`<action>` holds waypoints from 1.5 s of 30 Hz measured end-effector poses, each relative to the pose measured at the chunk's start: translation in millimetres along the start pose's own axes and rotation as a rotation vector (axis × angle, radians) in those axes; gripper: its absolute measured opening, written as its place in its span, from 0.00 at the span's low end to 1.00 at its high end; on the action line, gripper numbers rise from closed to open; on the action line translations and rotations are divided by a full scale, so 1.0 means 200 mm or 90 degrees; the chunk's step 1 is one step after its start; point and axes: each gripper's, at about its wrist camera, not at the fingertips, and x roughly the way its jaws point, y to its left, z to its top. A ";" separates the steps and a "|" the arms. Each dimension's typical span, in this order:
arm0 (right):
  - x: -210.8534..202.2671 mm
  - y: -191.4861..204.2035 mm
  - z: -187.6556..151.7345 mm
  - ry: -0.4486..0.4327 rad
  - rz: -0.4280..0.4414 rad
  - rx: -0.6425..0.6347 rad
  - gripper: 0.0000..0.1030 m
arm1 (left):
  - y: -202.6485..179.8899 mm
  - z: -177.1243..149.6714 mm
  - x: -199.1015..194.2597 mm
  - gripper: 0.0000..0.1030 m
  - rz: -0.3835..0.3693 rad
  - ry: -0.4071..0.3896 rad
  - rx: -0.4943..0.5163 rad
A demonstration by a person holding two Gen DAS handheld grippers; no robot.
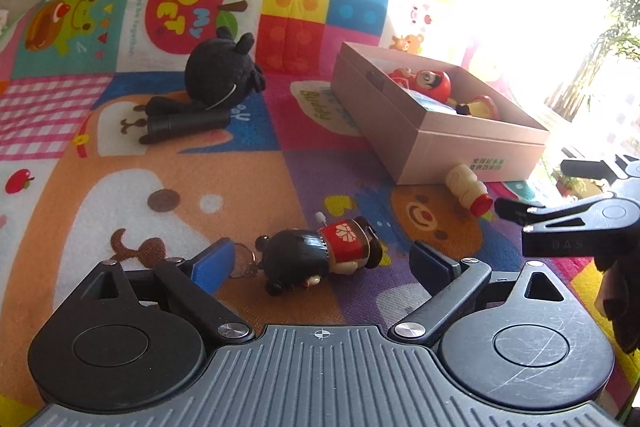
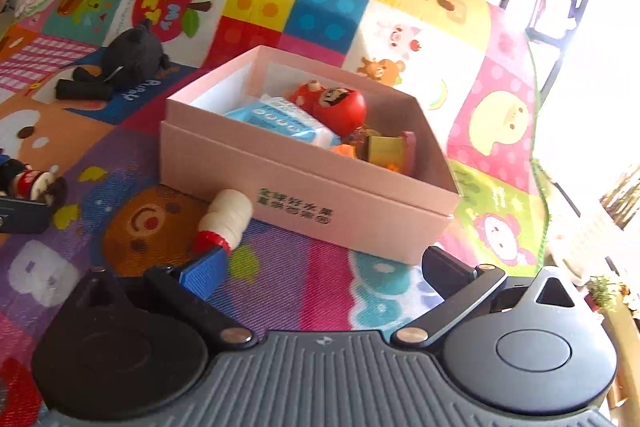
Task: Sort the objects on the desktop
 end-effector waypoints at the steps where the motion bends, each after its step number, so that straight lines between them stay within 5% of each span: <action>1: 0.00 -0.02 0.00 0.001 -0.005 0.007 1.00 | -0.01 0.00 0.00 0.95 0.001 0.001 0.003; 9: -0.02 -0.11 0.02 0.000 0.070 0.069 1.00 | -0.02 0.00 0.00 0.97 0.003 0.002 0.010; 14: 0.10 -0.33 0.11 0.023 0.085 0.242 1.00 | -0.02 0.00 0.00 0.98 0.000 0.003 0.008; 18: 0.25 -0.39 0.18 0.055 0.129 0.288 1.00 | -0.02 -0.01 0.00 0.98 0.001 0.004 0.010; 21: 0.29 -0.38 0.20 0.058 0.109 0.311 1.00 | -0.02 -0.01 0.00 0.98 0.000 0.004 0.008; 28: 0.17 -0.47 0.26 -0.033 0.104 0.315 1.00 | -0.01 0.00 0.00 0.99 -0.009 0.004 0.002; 32: 0.41 -0.54 0.44 0.039 0.108 0.324 1.00 | -0.02 0.00 0.00 1.00 -0.005 0.007 0.008; 36: 0.69 -0.57 0.54 0.119 0.129 0.357 0.86 | -0.02 0.00 0.00 1.00 -0.007 0.007 0.006; 39: 0.84 -0.53 0.59 0.173 0.202 0.347 0.88 | -0.01 0.00 0.00 1.00 -0.010 0.008 0.004; 40: 0.86 -0.50 0.59 0.180 0.205 0.342 0.94 | -0.01 0.00 0.00 1.00 -0.011 0.007 0.002; 45: 0.82 -0.29 0.63 0.152 0.213 0.244 0.95 | 0.00 0.00 0.00 1.00 -0.019 0.005 -0.003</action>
